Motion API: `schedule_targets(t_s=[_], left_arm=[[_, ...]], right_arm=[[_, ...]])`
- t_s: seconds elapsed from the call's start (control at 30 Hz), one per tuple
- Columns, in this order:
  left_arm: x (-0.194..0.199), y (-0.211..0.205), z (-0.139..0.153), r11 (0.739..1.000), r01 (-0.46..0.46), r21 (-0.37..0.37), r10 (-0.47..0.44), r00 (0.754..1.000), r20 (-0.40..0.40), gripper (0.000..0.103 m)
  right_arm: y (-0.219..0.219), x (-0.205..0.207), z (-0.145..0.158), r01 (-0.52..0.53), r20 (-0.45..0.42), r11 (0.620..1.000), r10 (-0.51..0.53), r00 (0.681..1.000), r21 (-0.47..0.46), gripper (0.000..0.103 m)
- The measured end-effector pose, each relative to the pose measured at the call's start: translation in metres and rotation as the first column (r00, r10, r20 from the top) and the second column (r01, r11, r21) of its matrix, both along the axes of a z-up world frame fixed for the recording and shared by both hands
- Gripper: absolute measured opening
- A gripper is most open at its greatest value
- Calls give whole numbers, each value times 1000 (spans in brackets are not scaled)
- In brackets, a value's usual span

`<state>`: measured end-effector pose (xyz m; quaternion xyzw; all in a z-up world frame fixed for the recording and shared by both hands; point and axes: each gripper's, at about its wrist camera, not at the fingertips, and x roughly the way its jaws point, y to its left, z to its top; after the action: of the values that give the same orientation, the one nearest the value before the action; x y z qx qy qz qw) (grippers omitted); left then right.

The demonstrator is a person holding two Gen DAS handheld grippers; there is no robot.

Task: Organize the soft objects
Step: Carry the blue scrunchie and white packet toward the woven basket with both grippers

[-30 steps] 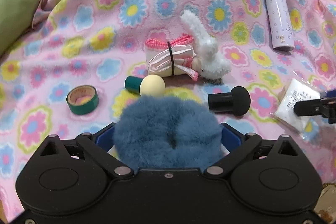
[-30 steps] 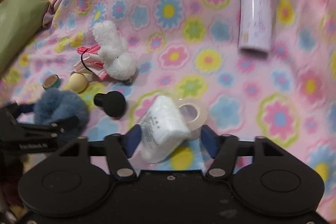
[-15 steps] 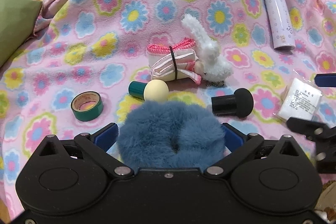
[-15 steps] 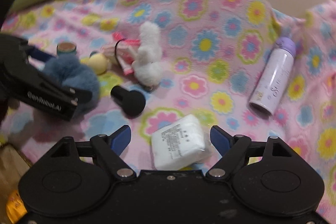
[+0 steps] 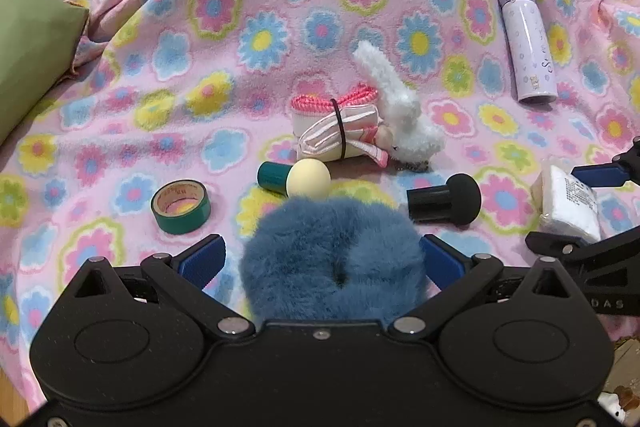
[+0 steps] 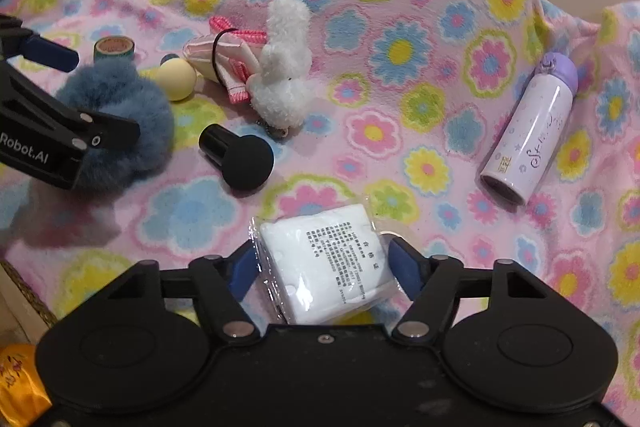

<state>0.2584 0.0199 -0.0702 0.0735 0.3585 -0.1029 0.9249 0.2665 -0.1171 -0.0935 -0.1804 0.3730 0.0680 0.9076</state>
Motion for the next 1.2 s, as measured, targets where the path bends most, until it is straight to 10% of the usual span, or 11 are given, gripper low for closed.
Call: schedule_targets(t_s=[0.47, 0.6, 1.0, 1.2], left_arm=[[6, -33, -24, 985, 37, 169, -34, 999, -16, 99], [8, -40, -25, 979, 42, 201, -41, 999, -7, 78], [-13, -33, 23, 998, 7, 57, -8, 1000, 14, 50], [-38, -40, 38, 997, 14, 71, -18, 999, 45, 52]], right_arm=[[-19, 2, 15, 72, 1, 990, -72, 997, 122, 58], [-24, -1, 24, 94, 13, 985, -96, 995, 146, 58], [-31, -36, 63, 119, 79, 966, -140, 987, 228, 58], [-33, -65, 78, 136, 92, 949, -168, 982, 283, 58]])
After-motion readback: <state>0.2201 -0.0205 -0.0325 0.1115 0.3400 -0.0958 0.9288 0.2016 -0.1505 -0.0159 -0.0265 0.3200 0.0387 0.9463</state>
